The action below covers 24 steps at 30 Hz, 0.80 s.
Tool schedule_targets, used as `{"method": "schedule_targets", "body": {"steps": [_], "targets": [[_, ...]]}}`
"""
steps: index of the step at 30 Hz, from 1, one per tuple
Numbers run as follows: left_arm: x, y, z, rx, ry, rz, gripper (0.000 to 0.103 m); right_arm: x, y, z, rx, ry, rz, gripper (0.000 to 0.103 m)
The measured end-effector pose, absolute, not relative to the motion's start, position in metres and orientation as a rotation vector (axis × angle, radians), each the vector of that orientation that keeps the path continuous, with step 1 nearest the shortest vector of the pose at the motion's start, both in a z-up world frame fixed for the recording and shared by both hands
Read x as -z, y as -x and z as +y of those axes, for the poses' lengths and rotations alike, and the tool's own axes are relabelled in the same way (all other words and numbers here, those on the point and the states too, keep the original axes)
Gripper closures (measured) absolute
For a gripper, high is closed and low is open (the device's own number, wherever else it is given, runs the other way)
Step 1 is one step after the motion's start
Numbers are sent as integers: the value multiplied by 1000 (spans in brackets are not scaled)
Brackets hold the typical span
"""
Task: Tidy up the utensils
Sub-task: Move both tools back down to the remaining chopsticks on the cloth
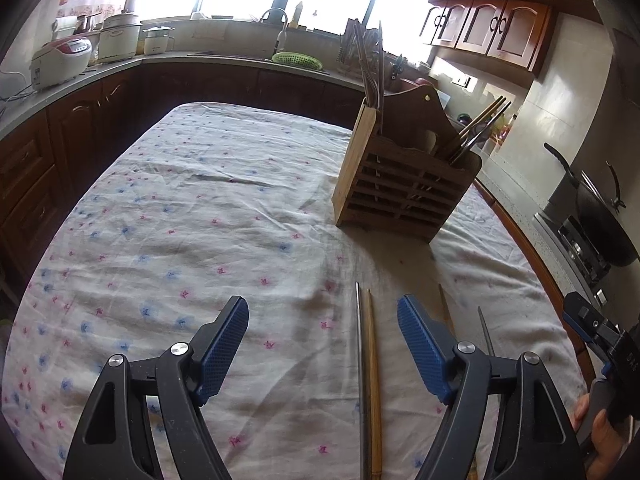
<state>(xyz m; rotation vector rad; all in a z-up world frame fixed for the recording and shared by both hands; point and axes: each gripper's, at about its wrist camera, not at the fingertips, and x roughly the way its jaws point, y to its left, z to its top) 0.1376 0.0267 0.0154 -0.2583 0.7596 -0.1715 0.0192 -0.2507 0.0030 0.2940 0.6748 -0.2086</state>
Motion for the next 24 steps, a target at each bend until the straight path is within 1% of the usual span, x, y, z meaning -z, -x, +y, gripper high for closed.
{"method": "schedule_targets", "body": {"steps": [4, 6, 9, 10, 11, 13, 15, 17, 20, 22, 24], "targets": [[-9, -147, 20, 177, 242, 794, 31, 1, -22, -251, 217, -277, 700, 3], [-6, -153, 16, 182, 234, 815, 35, 5, -24, -251, 219, -270, 721, 5], [1, -162, 9, 189, 213, 844, 41, 13, -29, -251, 220, -267, 760, 13], [4, -165, 7, 193, 205, 853, 42, 16, -30, -251, 221, -266, 776, 19], [6, -169, 4, 195, 195, 863, 45, 20, -32, -251, 222, -265, 792, 25], [12, -176, -1, 198, 174, 885, 51, 27, -36, -250, 223, -259, 827, 32], [18, -183, -6, 205, 157, 909, 59, 34, -39, -249, 224, -251, 859, 39], [23, -190, -10, 209, 145, 931, 65, 40, -41, -248, 224, -246, 887, 48], [29, -198, -15, 211, 132, 942, 66, 48, -45, -248, 224, -240, 920, 54], [31, -203, -19, 218, 120, 947, 66, 52, -46, -249, 229, -235, 936, 55], [34, -208, -23, 225, 101, 957, 69, 57, -48, -251, 233, -238, 954, 57]]}}
